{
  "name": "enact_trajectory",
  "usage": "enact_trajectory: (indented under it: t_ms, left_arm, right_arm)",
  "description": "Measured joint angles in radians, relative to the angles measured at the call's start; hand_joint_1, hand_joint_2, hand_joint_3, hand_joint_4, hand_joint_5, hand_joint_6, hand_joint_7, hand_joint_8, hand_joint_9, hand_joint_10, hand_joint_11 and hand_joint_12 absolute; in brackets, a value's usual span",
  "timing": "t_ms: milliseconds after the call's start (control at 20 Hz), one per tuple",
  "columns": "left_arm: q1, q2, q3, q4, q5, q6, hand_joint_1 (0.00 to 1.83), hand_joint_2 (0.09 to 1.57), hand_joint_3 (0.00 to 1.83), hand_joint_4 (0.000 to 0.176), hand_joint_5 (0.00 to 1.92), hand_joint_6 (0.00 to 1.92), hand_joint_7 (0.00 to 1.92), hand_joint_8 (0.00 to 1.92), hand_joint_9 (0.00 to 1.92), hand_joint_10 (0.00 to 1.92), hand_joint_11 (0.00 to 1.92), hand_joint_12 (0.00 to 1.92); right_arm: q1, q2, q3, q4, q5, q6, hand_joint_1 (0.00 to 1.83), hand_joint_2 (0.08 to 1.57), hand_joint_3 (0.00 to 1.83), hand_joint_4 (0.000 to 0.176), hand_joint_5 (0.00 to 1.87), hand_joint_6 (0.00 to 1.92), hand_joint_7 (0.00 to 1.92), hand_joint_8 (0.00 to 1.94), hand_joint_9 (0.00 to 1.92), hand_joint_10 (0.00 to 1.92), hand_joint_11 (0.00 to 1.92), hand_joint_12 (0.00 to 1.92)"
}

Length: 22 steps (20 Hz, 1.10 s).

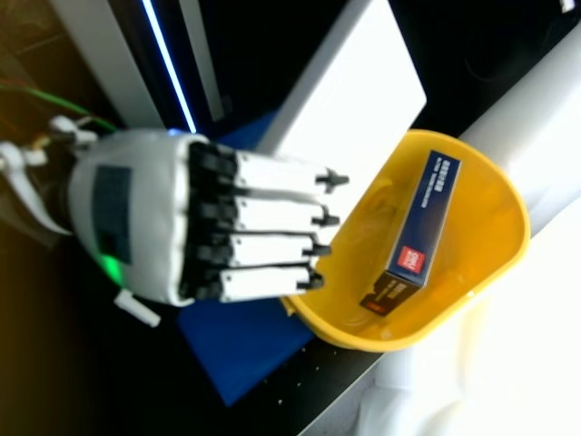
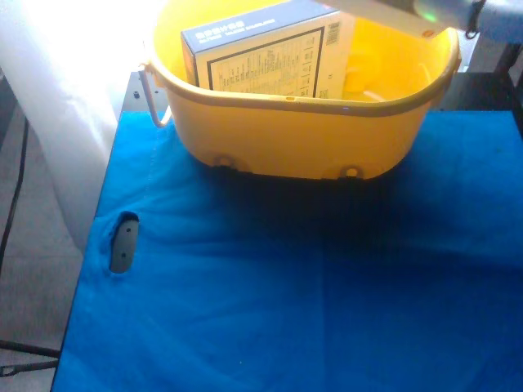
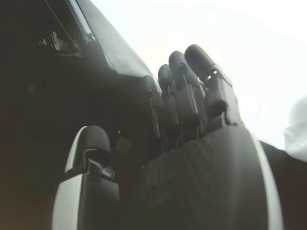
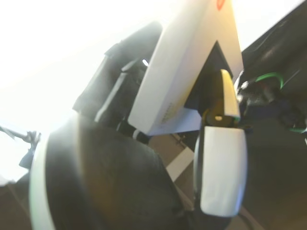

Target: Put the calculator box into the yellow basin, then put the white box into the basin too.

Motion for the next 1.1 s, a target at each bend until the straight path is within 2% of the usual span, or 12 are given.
enact_trajectory:
  t_ms: [50,250,300,350,400,450,700,800,950,1000,1050,1100]
  left_arm:
    - [0.000,0.002,0.000,0.007,0.001,0.000,0.37,1.22,0.00,0.000,0.48,0.00,0.47,0.02,0.15,0.96,0.00,1.59]
    - [0.000,0.004,0.000,0.003,0.005,0.000,0.38,1.25,0.00,0.000,0.49,0.01,0.47,0.02,0.17,0.83,0.00,1.55]
    - [0.000,0.004,0.000,0.003,0.007,0.000,0.37,1.25,0.00,0.000,0.48,0.01,0.47,0.02,0.16,0.85,0.00,1.56]
    - [0.000,0.004,0.000,0.003,0.007,0.000,0.36,1.25,0.00,0.000,0.47,0.00,0.46,0.01,0.15,0.84,0.00,1.52]
    - [0.000,0.003,0.000,0.004,0.007,0.000,0.39,1.24,0.00,0.000,0.48,0.01,0.48,0.02,0.17,0.83,0.00,1.55]
    - [0.000,0.004,0.000,0.005,0.007,0.000,0.41,1.25,0.00,0.000,0.47,0.00,0.50,0.03,0.17,0.85,0.00,1.53]
    - [0.000,0.006,-0.006,0.003,0.006,0.000,0.46,1.27,0.01,0.000,0.54,0.03,0.51,0.04,0.16,1.04,0.00,1.61]
    - [0.000,0.006,-0.006,0.008,0.007,0.000,0.49,1.26,0.00,0.000,0.54,0.03,0.47,0.02,0.17,1.02,0.00,1.54]
    - [0.001,0.019,-0.013,0.008,0.007,0.000,0.45,1.27,0.00,0.000,0.53,0.02,0.43,0.00,0.17,0.78,0.00,1.36]
    - [0.001,0.023,-0.016,0.007,0.008,0.000,0.46,1.27,0.00,0.000,0.53,0.02,0.43,0.00,0.19,0.79,0.00,1.38]
    - [0.001,0.032,-0.023,0.006,0.007,0.000,0.44,1.27,0.00,0.000,0.51,0.01,0.45,0.01,0.20,0.79,0.00,1.39]
    - [0.002,0.035,-0.023,0.009,0.007,0.000,0.44,1.27,0.00,0.000,0.51,0.01,0.45,0.01,0.20,0.79,0.00,1.39]
  right_arm:
    - [0.000,-0.008,0.004,0.000,0.016,0.000,1.32,1.26,0.01,0.000,0.68,1.48,0.59,1.38,0.76,1.45,0.65,1.36]
    - [0.018,-0.023,0.019,0.000,0.046,-0.001,1.34,1.19,0.00,0.000,0.84,1.30,0.73,1.16,0.80,1.36,0.68,1.32]
    - [0.022,-0.023,0.020,0.000,0.045,-0.001,1.17,1.18,0.00,0.000,0.85,1.19,0.55,0.61,0.48,0.81,0.22,1.34]
    - [0.025,-0.023,0.021,0.000,0.046,0.000,1.14,1.09,0.00,0.000,0.68,0.71,0.40,0.25,0.23,0.49,0.04,1.27]
    - [0.025,-0.023,0.021,0.000,0.048,0.000,1.03,1.01,0.00,0.000,0.56,0.28,0.19,0.05,0.05,0.12,0.01,0.47]
    - [0.025,-0.023,0.021,0.000,0.050,-0.001,0.98,0.97,0.00,0.000,0.47,0.12,0.11,0.02,0.01,0.02,0.00,0.09]
    - [0.026,-0.023,0.027,0.000,0.043,0.000,0.83,0.96,0.00,0.000,0.21,0.00,0.13,0.00,0.08,0.00,0.00,0.49]
    - [0.026,-0.023,0.027,0.000,0.042,0.000,0.79,0.93,0.00,0.000,0.20,0.01,0.11,0.01,0.02,0.01,0.00,0.09]
    - [0.029,-0.023,0.027,0.000,0.042,0.000,0.78,0.95,0.01,0.000,0.22,0.01,0.05,0.00,0.00,0.00,0.00,0.00]
    - [0.029,-0.023,0.027,0.000,0.042,0.000,0.80,0.96,0.01,0.000,0.27,0.03,0.07,0.01,0.03,0.01,0.06,0.03]
    - [0.029,-0.023,0.027,0.000,0.037,0.005,0.85,1.00,0.00,0.000,0.35,0.00,0.10,0.01,0.11,0.00,0.01,0.43]
    - [0.029,-0.023,0.027,0.000,0.037,0.006,0.85,1.00,0.00,0.000,0.35,0.00,0.10,0.01,0.11,0.00,0.01,0.43]
